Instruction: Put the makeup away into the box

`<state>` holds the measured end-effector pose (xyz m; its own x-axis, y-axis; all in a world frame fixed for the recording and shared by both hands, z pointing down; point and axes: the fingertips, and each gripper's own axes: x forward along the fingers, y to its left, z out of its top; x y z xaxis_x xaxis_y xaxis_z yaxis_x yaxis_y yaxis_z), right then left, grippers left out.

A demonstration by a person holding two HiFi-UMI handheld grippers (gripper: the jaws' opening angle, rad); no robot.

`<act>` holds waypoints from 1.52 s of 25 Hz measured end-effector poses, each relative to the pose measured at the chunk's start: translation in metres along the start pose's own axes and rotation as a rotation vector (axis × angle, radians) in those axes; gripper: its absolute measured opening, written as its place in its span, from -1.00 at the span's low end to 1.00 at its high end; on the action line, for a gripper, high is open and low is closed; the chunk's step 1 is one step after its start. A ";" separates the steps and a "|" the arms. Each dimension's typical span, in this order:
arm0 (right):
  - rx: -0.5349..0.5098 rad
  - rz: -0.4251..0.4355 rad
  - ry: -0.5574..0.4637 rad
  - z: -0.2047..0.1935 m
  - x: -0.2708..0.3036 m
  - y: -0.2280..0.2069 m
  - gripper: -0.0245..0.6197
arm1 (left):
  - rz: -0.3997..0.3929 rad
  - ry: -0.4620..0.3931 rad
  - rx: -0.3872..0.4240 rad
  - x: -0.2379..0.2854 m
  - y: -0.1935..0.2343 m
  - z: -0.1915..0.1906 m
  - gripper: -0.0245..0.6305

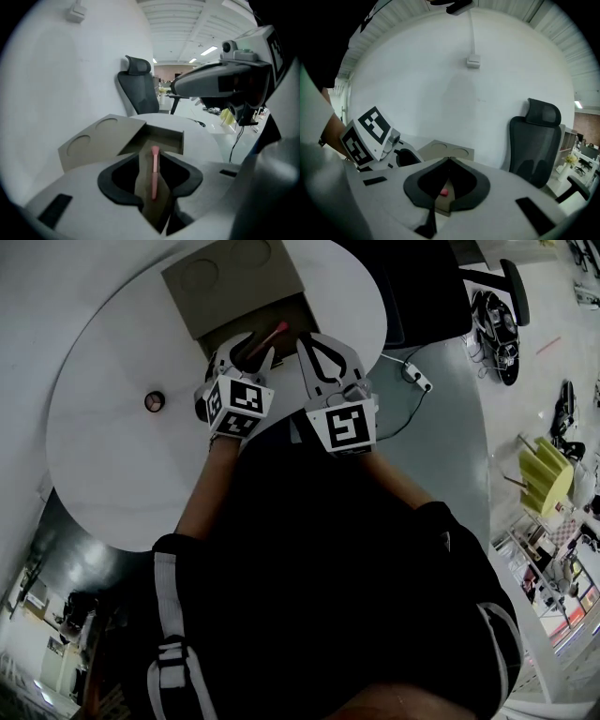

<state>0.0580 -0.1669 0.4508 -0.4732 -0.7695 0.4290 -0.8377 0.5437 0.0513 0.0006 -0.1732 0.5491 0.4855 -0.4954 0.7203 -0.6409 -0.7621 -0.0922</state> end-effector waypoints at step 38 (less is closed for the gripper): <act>-0.220 0.336 -0.204 0.064 0.024 0.161 -0.85 | 0.635 -0.435 -0.404 -0.217 0.078 -0.058 -0.90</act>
<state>-0.1058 -0.1188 0.4119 -0.7717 -0.5764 0.2688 -0.5610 0.8160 0.1391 -0.1889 -0.1005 0.4249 0.0954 -0.9551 0.2806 -0.9896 -0.1215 -0.0770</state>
